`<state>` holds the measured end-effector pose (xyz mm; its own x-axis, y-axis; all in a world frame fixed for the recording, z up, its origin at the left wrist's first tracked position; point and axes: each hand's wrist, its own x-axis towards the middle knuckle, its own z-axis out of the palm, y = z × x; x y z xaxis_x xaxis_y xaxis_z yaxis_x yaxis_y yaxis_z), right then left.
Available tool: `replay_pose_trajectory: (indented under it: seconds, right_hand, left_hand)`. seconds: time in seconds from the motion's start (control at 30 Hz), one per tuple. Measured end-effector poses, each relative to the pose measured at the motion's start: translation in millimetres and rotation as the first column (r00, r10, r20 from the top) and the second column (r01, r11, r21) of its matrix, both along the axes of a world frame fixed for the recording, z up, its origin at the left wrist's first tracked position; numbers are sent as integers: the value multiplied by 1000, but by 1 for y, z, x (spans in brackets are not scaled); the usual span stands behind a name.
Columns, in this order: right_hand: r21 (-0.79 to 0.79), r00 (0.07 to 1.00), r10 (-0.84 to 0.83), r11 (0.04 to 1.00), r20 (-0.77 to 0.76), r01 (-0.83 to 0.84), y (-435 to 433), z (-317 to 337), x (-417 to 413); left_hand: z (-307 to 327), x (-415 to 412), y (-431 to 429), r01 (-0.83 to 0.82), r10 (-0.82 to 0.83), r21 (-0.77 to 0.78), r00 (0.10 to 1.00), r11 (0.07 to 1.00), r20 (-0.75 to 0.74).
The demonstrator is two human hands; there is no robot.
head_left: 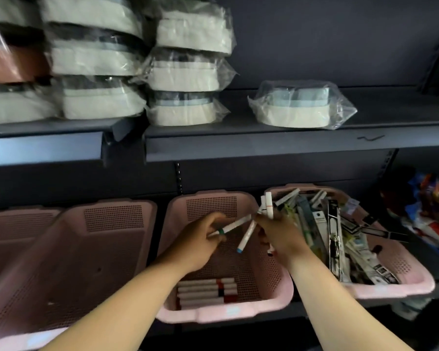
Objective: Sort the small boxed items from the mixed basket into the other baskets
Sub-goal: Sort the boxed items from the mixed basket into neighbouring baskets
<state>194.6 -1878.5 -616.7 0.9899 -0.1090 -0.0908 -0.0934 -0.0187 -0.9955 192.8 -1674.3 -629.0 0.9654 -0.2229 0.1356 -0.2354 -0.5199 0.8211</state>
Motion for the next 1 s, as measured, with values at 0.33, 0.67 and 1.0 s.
replay_pose_trajectory:
  seconds: [0.33,0.67,1.0]
  right_hand:
    - [146,999,41,988,9,-42,-7,-15,7]
    - [85,996,63,994,57,-68,-5,-13,1]
    - [-161,983,151,978,108,-132,0,-9,-3]
  left_hand:
    - [2,18,24,-84,83,234,996,969,13]
    - [5,15,-3,170,-152,726,984,666,-91]
    - [-15,18,14,341,-156,675,934,654,-321]
